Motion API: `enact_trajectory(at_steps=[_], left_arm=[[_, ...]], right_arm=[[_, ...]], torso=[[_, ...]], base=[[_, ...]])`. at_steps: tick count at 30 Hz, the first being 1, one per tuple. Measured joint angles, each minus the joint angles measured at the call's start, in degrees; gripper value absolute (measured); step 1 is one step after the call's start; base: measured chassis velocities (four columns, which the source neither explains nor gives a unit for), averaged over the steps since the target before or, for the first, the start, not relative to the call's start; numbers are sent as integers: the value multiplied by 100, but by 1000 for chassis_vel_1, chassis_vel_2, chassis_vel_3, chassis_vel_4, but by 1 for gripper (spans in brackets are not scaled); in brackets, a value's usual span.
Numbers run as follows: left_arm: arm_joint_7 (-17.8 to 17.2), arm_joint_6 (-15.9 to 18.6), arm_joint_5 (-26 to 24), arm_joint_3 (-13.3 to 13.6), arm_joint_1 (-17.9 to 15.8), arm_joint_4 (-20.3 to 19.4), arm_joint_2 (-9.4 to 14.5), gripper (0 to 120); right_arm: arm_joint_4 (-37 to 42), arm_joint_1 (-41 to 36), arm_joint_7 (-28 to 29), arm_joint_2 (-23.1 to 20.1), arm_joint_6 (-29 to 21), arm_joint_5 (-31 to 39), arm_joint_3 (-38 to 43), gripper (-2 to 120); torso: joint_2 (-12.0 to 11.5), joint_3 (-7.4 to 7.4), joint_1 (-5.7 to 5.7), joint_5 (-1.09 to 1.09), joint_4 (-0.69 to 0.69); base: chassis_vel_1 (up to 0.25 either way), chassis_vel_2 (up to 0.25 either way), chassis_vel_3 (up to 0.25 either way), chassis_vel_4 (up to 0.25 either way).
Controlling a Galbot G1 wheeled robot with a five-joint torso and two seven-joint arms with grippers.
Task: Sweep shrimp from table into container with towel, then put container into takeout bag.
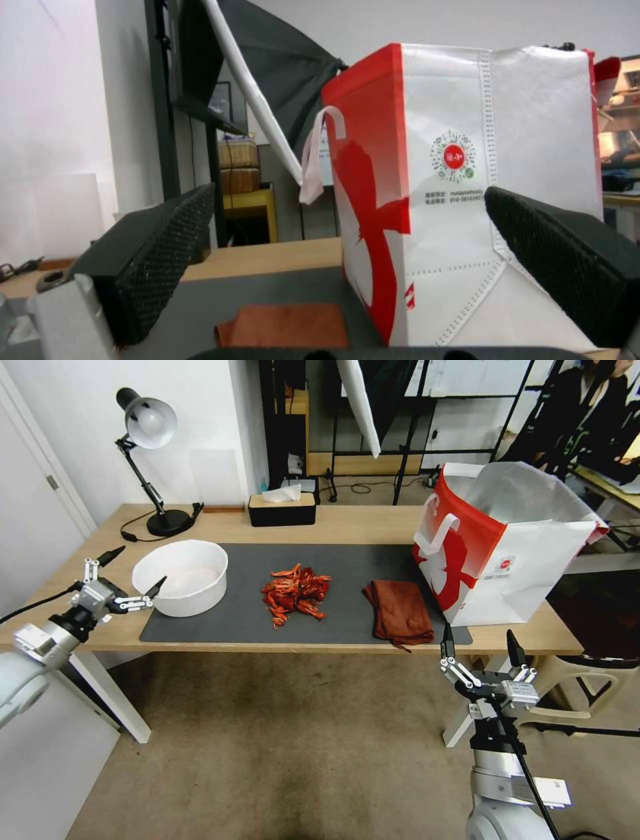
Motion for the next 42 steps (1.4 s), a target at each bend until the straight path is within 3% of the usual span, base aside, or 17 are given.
enact_trajectory(at_steps=[2,4,5,7,8,12,15,21,24,30,34,35,38,39,42], left_arm=[[140,-85,53,17,-16,92,47,95],[535,-244,252,111,-151,288,158,95],[535,-244,252,111,-151,288,158,95],[1046,-413,513,192,-388,504,243,95],[1046,-413,513,192,-388,504,243,95],[1774,-607,826,220,-643,724,373,96],[2060,-660,924,232,-747,785,437,97],[2344,-697,1199,336,-1013,885,450,98],[2533,-740,1734,527,-1389,963,343,99],[2841,-806,2096,734,-1791,1096,232,99],[3399,-940,2379,1161,-2555,1351,135,99],[3399,-940,2379,1161,-2555,1351,135,99],[3719,-1035,2454,1554,-3074,1545,97,99],[3719,-1035,2454,1554,-3074,1545,97,99],[4014,-1106,2468,2000,-3534,1696,56,99]], right_arm=[[-10,19,2,-8,1,24,-7,100],[-38,59,9,-49,1,141,-11,100],[-38,59,9,-49,1,141,-11,100],[-40,103,9,-81,-17,264,5,100],[-40,103,9,-81,-17,264,5,100],[-46,200,13,-108,-85,385,7,100],[-71,224,16,-106,-98,408,-4,100],[-94,251,21,-84,-102,425,-15,100],[-94,259,29,-68,-121,427,-13,100],[-60,249,34,-57,-135,441,8,100],[-28,222,41,-23,-144,462,20,100],[-28,222,41,-23,-144,462,20,100],[-10,221,46,2,-155,472,25,100],[-10,221,46,2,-155,472,25,100],[8,216,51,35,-163,480,23,100]], torso=[[0,0,0,0,0],[0,0,0,0,-1],[0,0,0,0,-1],[0,0,0,-1,-2],[0,0,0,-1,-2],[0,0,0,-1,-1],[0,0,0,0,-1],[0,0,0,1,-1],[0,0,0,1,-2],[0,0,0,0,-1],[0,1,0,1,-1],[0,1,0,1,-1],[0,1,0,1,-2],[0,1,0,1,-2],[0,1,0,1,0]], base=[[0,0,0,0],[0,0,0,0],[0,0,0,0],[0,0,0,0],[0,0,0,0],[0,0,0,0],[0,0,0,0],[0,0,0,0],[0,0,0,0],[0,0,0,0],[0,0,0,0],[0,0,0,0],[0,0,0,0],[0,0,0,0],[0,0,0,0]])
